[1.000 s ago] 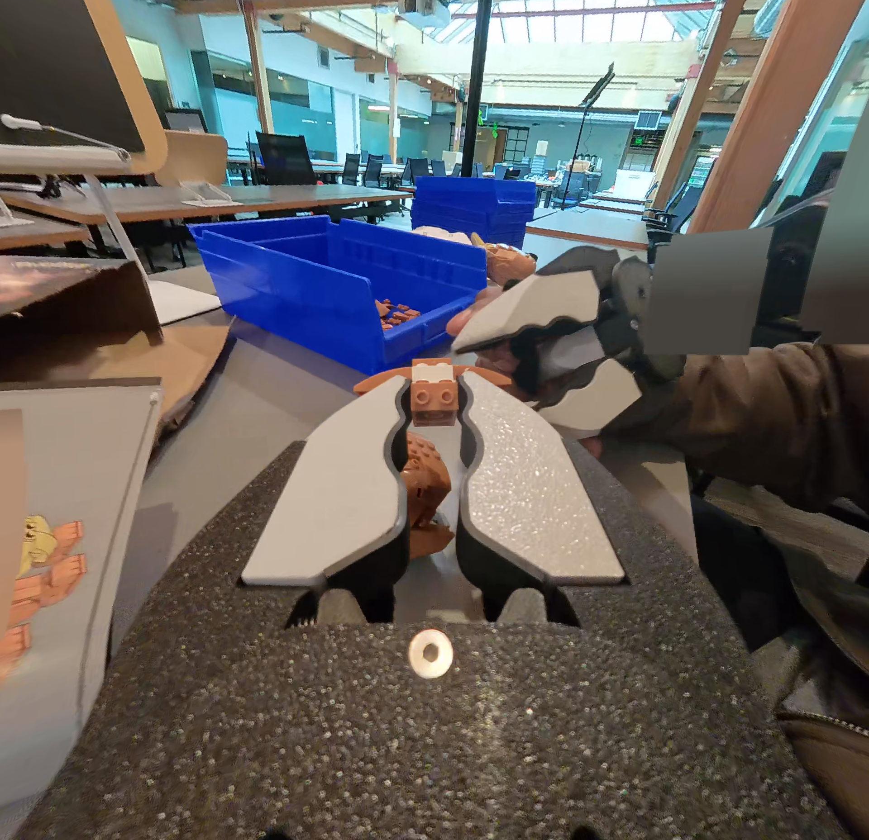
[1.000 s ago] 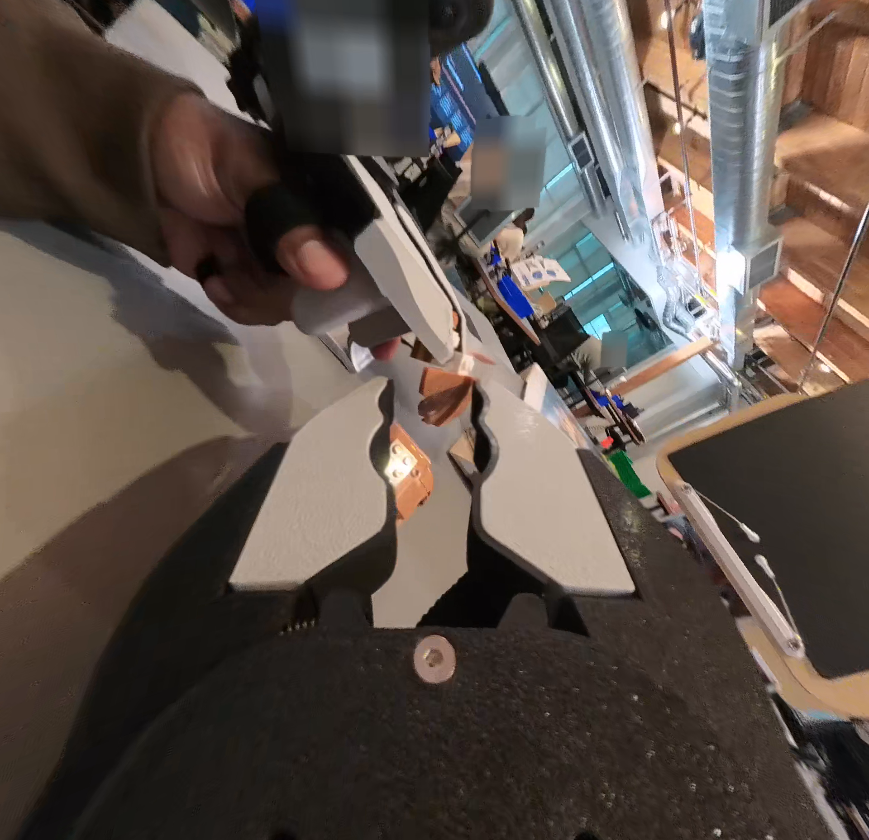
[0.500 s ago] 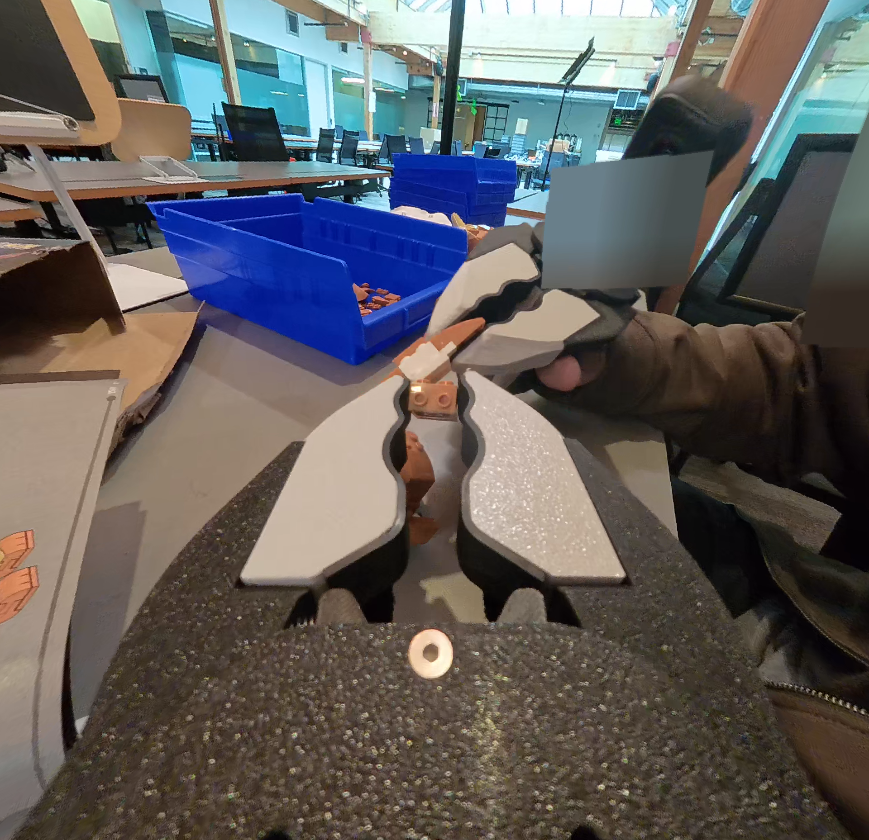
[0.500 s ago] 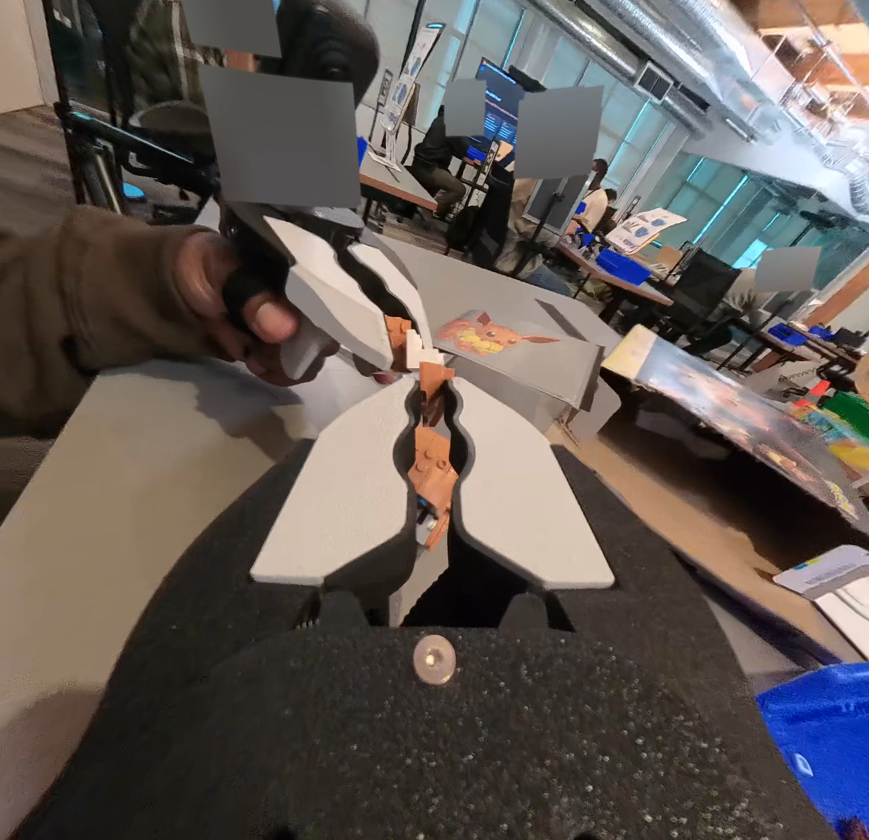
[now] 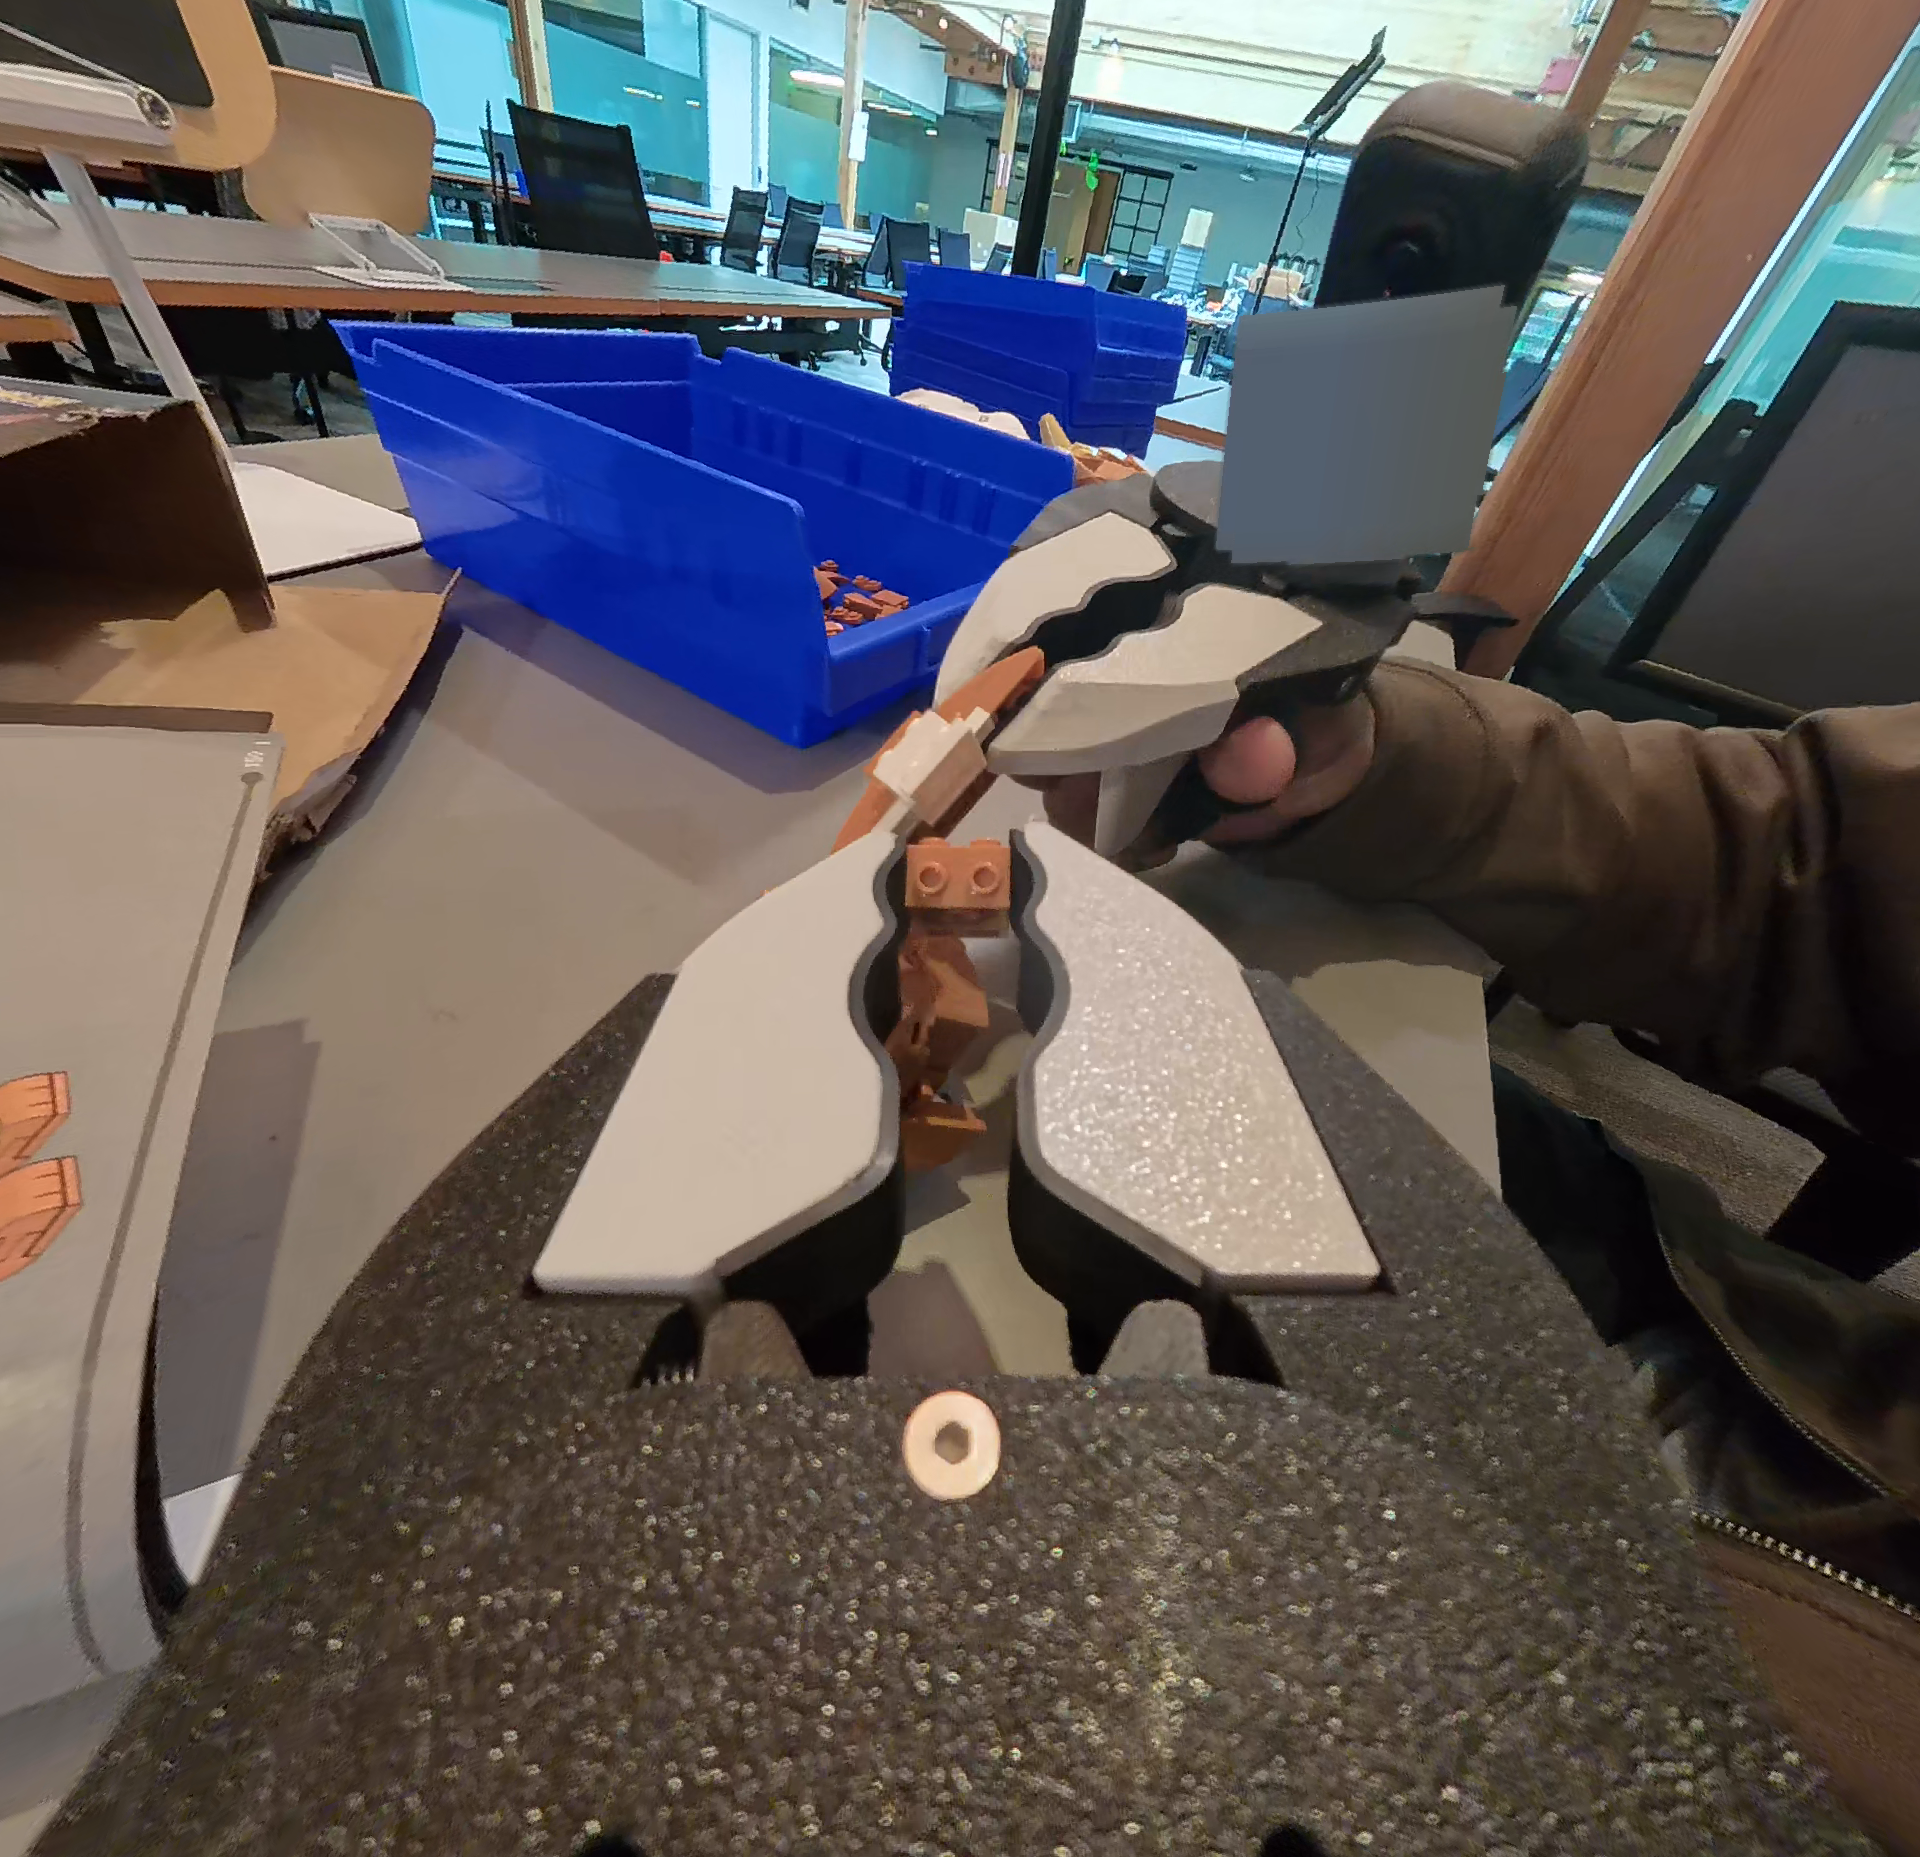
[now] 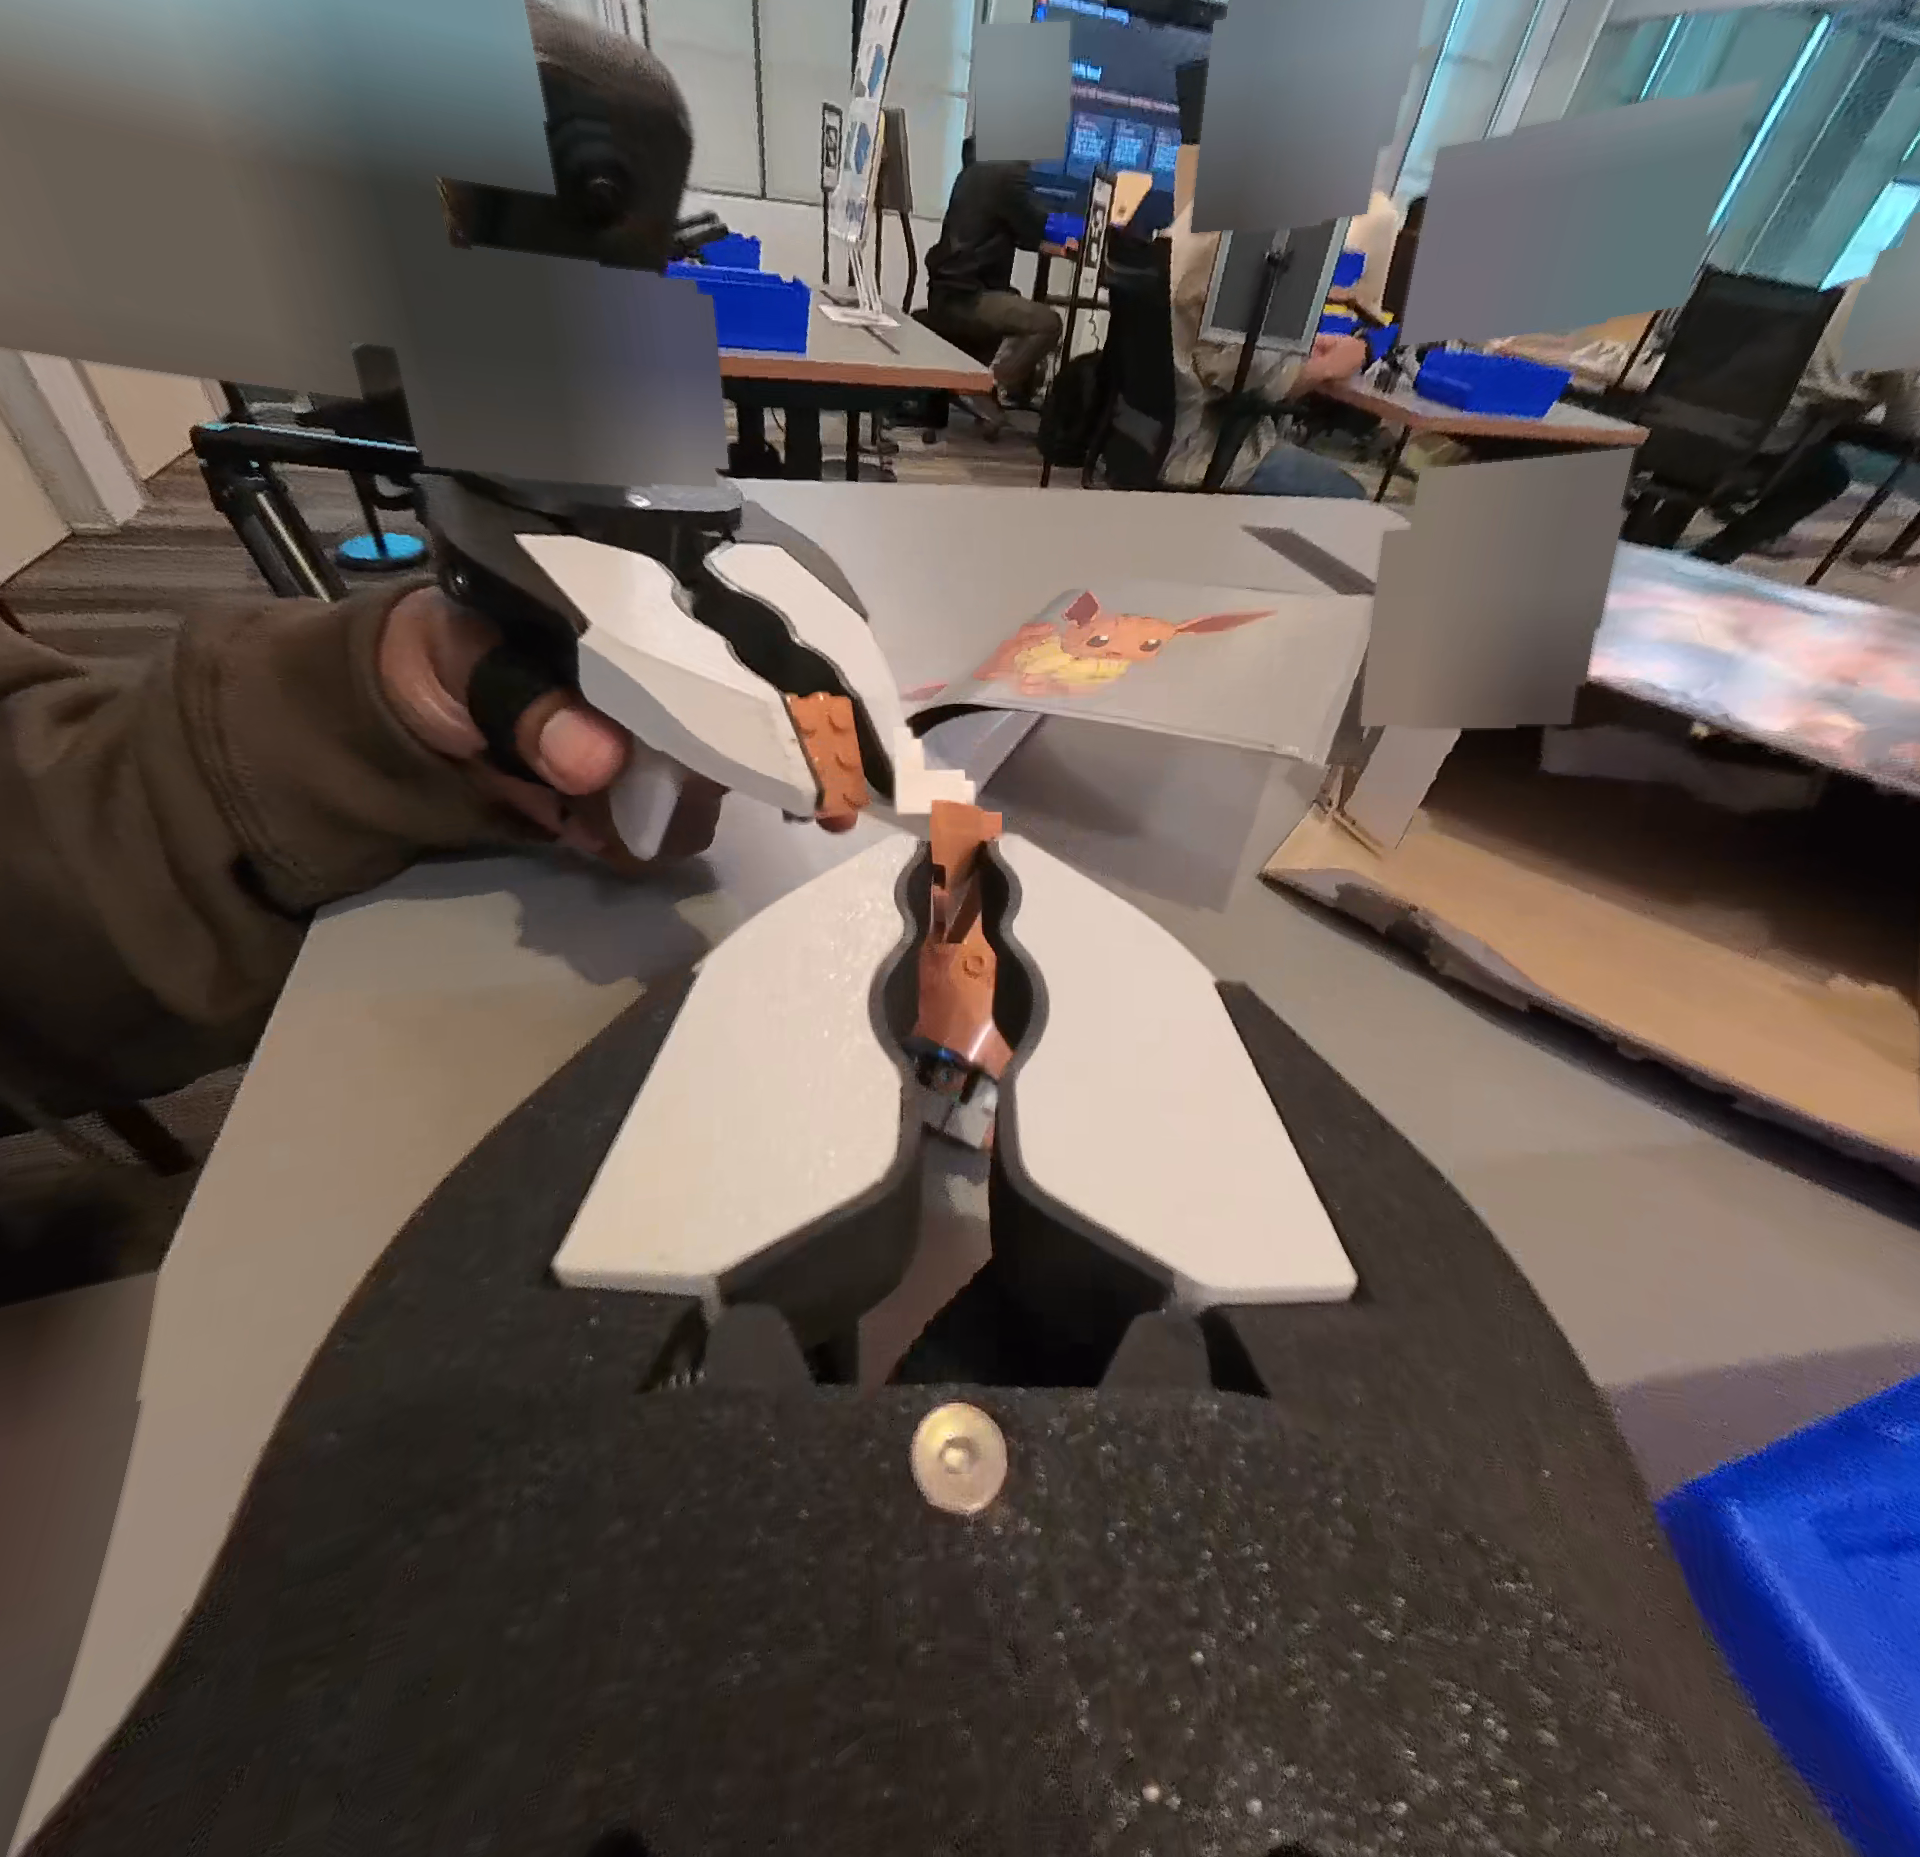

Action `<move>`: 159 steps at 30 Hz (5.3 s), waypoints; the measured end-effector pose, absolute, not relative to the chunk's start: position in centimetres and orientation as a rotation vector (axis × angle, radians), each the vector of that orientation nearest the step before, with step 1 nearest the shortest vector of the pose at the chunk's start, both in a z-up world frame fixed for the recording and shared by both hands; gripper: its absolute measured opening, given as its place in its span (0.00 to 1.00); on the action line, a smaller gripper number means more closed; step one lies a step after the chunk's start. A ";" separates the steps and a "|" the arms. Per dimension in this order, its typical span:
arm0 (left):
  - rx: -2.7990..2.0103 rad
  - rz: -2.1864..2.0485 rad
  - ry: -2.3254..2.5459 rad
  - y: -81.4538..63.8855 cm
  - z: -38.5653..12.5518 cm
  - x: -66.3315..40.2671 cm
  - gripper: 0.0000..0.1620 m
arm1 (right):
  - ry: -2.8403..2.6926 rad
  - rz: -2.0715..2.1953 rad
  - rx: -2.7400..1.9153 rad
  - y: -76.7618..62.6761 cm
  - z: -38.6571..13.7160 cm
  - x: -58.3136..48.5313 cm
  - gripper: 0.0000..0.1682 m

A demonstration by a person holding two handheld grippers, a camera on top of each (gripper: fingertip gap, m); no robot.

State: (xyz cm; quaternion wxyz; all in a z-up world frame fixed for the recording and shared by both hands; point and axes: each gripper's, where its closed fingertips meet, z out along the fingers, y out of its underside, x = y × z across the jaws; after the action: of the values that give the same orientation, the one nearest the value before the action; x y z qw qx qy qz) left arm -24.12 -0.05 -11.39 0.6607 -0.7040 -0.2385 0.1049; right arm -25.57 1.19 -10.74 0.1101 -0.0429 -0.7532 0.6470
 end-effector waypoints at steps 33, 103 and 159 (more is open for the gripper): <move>-1.119 -0.512 -0.554 0.0 -7.9 -22.0 0.11 | -2.127 1.504 0.275 3.7 -11.3 -24.2 0.25; -1.455 -0.377 -0.474 2.2 -10.8 -20.2 0.10 | -1.913 1.475 0.694 -0.1 -10.5 -20.1 0.15; -1.497 -0.461 -0.341 2.8 -10.5 -17.9 0.10 | -2.146 1.970 0.737 1.5 -10.2 -18.0 0.14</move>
State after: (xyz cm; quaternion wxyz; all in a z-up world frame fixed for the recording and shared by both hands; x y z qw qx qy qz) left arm -17.92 2.82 -10.53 0.6956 -0.6708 -0.1530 -0.2067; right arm -18.00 1.46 -10.17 0.0682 0.2447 -0.7126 0.6539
